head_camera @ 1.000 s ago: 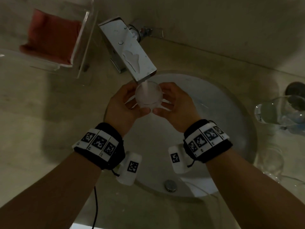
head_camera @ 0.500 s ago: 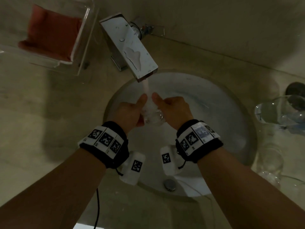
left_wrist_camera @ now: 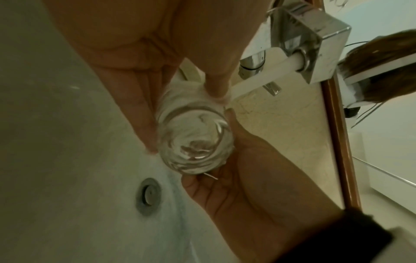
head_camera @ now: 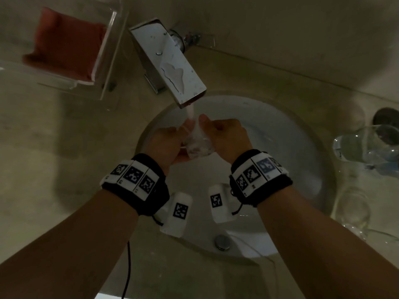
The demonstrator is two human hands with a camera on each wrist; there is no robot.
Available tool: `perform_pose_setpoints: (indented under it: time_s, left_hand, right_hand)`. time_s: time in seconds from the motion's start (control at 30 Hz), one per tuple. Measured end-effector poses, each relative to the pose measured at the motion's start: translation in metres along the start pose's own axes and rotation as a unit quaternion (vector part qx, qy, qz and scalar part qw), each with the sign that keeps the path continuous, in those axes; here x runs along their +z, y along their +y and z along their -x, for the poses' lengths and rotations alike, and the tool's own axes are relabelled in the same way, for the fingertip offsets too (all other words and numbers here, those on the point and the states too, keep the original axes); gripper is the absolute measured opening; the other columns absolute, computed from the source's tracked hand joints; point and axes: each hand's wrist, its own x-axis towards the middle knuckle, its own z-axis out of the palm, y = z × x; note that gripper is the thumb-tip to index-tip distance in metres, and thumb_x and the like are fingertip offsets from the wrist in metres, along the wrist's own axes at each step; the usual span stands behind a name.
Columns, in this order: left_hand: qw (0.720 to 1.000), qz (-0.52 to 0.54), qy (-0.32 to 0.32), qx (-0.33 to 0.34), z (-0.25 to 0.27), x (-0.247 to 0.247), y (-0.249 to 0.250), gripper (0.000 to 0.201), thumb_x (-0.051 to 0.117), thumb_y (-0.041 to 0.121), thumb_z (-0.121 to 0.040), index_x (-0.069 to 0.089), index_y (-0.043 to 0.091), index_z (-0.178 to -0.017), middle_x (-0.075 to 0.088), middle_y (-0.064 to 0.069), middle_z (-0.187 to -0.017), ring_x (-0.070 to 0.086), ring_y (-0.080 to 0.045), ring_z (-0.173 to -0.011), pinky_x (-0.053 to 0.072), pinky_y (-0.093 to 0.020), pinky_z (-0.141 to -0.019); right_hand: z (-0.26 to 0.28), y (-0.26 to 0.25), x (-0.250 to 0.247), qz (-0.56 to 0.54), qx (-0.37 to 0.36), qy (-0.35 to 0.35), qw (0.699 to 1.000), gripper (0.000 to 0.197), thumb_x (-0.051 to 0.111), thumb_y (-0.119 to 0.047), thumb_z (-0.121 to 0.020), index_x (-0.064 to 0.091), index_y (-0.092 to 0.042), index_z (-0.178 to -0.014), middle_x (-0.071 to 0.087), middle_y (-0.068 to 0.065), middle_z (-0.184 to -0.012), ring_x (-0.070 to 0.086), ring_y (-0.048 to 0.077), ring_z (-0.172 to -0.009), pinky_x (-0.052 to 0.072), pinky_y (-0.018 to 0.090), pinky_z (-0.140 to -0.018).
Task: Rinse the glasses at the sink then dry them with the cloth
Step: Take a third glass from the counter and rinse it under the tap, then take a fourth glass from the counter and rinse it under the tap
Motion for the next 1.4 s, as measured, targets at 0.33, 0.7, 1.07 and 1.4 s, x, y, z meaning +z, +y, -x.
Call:
perform_pose_setpoints:
  time_s: [0.33, 0.7, 1.07, 1.4]
  left_hand:
    - [0.999, 0.026, 0.017, -0.008, -0.003, -0.007, 0.005, 0.036, 0.087, 0.036, -0.067, 0.075, 0.007, -0.085, 0.074, -0.005, -0.079, 0.074, -0.024, -0.078, 0.063, -0.044, -0.077]
    - [0.998, 0.001, 0.030, -0.055, 0.006, -0.005, 0.006, 0.032, 0.084, 0.038, -0.073, 0.073, 0.008, -0.078, 0.077, -0.008, -0.079, 0.074, -0.024, -0.073, 0.062, -0.040, -0.074]
    - [0.993, -0.093, -0.044, -0.062, 0.020, 0.024, 0.009, 0.049, 0.076, 0.047, -0.076, 0.075, 0.004, -0.100, 0.078, -0.014, -0.093, 0.075, -0.026, -0.083, 0.060, -0.029, -0.058]
    - [0.899, -0.265, -0.257, 0.234, 0.066, 0.144, 0.006, 0.079, 0.093, 0.029, -0.051, 0.064, 0.018, -0.124, 0.075, 0.006, -0.110, 0.071, -0.007, -0.102, 0.056, -0.021, -0.088]
  right_hand:
    - [-0.010, -0.025, -0.033, -0.135, -0.057, 0.046, 0.988, 0.059, 0.069, -0.035, -0.085, 0.053, -0.022, -0.140, 0.066, -0.005, -0.128, 0.066, 0.013, -0.106, 0.055, 0.034, -0.090]
    - [-0.007, -0.074, -0.054, -0.202, -0.253, 0.063, 0.944, 0.045, 0.066, -0.001, -0.085, 0.059, -0.005, -0.129, 0.064, 0.001, -0.111, 0.066, 0.012, -0.100, 0.055, 0.022, -0.091]
    - [0.060, -0.022, -0.056, -0.099, -0.105, 0.070, 0.987, 0.041, 0.069, -0.026, -0.092, 0.060, -0.013, -0.130, 0.069, -0.001, -0.121, 0.066, 0.011, -0.100, 0.055, 0.028, -0.091]
    - [0.168, 0.053, -0.155, -0.008, -0.013, 0.267, 0.964, 0.042, 0.067, -0.047, -0.086, 0.064, -0.023, -0.121, 0.070, -0.010, -0.108, 0.068, 0.008, -0.086, 0.059, 0.035, -0.081]
